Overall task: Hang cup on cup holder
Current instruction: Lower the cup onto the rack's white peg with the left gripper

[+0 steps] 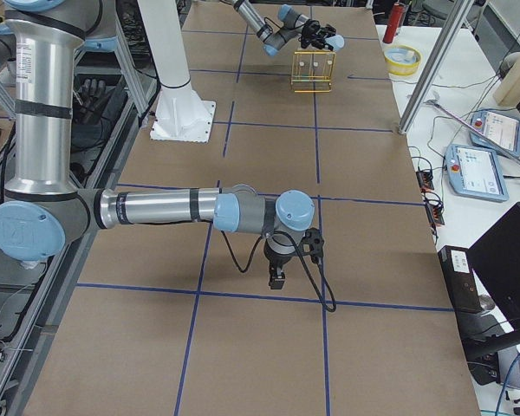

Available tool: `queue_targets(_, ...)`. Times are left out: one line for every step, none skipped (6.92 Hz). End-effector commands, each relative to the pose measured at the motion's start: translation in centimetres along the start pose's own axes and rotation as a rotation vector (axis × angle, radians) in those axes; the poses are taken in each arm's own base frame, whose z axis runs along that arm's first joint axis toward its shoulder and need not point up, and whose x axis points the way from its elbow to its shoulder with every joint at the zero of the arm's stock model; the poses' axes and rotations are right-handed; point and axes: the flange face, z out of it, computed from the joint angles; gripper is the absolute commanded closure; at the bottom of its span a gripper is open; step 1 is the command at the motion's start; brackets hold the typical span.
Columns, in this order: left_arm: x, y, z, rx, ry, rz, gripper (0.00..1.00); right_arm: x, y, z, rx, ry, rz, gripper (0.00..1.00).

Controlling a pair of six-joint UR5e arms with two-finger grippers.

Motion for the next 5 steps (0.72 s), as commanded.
queue_targets(-0.05,0.04,0.01,0.001,-0.003,0.003,0.0,0.0,0.0,0.0,0.0,0.0,0.0,0.0)
queue_targets(-0.05,0.04,0.01,0.001,-0.003,0.003,0.0,0.0,0.0,0.0,0.0,0.0,0.0,0.0)
queue_targets(-0.1,0.09,0.02,0.0,-0.005,0.005,0.0,0.0,0.0,0.0,0.0,0.0,0.0,0.0)
queue_targets(-0.17,0.22,0.03,-0.002,-0.008,0.005,0.0,0.0,0.0,0.0,0.0,0.0,0.0,0.0)
queue_targets(-0.27,0.64,0.06,-0.011,-0.011,0.006,0.0,0.0,0.0,0.0,0.0,0.0,0.0,0.0)
